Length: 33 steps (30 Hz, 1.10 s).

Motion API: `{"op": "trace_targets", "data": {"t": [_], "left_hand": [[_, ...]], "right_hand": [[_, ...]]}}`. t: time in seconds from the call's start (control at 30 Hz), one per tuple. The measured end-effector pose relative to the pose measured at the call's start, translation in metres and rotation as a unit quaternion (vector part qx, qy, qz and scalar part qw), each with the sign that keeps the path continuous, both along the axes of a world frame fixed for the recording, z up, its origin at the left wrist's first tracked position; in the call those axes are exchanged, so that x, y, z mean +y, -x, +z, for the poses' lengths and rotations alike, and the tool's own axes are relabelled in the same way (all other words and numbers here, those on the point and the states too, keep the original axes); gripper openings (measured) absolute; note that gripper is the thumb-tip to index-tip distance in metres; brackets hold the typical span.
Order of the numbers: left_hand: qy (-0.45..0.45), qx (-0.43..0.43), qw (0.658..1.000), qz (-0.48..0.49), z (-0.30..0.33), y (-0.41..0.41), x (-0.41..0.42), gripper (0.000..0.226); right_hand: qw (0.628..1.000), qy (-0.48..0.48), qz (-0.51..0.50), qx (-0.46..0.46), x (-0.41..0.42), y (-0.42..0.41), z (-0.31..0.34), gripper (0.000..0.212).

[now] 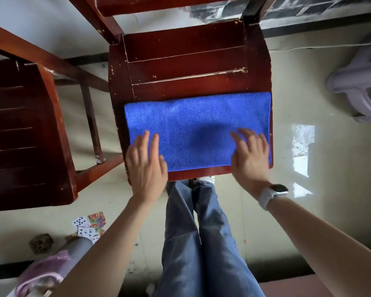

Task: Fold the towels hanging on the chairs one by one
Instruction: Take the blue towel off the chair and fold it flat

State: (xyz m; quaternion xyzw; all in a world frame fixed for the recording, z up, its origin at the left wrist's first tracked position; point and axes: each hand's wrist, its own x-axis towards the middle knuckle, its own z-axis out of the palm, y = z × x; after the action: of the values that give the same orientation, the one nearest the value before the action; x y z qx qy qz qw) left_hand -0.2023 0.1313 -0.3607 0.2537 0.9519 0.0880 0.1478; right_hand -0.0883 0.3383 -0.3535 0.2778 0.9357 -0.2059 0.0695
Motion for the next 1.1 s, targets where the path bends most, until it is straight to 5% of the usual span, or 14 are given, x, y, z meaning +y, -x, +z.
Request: {"op": "trace_targets", "data": {"t": [0.1, 0.33, 0.6, 0.77, 0.9, 1.0, 1.1], "left_hand": [[0.015, 0.023, 0.998, -0.055, -0.024, 0.007, 0.025, 0.055], [0.024, 0.094, 0.988, -0.116, -0.059, 0.044, 0.054, 0.055], [0.055, 0.068, 0.996, 0.018, -0.057, 0.051, 0.033, 0.062], [0.061, 0.040, 0.996, 0.044, -0.053, 0.053, 0.031, 0.069], [0.065, 0.011, 0.997, 0.037, -0.048, 0.055, 0.031, 0.071], [0.063, -0.014, 0.997, 0.034, -0.043, 0.057, 0.032, 0.074], [0.059, -0.015, 0.997, 0.038, -0.034, 0.053, 0.035, 0.074]], "right_hand": [[0.992, -0.039, 0.120, 0.012, -0.019, 0.040, -0.027, 0.055], [0.979, -0.094, 0.169, 0.067, -0.029, 0.101, -0.064, 0.052], [0.979, -0.159, 0.125, -0.011, 0.011, 0.074, -0.063, 0.050], [0.987, -0.136, 0.046, -0.070, 0.063, 0.040, -0.058, 0.053], [0.988, -0.037, -0.116, -0.098, 0.092, 0.032, -0.050, 0.060], [0.977, 0.067, -0.197, -0.040, 0.105, 0.024, -0.039, 0.057], [0.968, 0.075, -0.235, 0.049, 0.100, 0.015, -0.023, 0.047]]}}
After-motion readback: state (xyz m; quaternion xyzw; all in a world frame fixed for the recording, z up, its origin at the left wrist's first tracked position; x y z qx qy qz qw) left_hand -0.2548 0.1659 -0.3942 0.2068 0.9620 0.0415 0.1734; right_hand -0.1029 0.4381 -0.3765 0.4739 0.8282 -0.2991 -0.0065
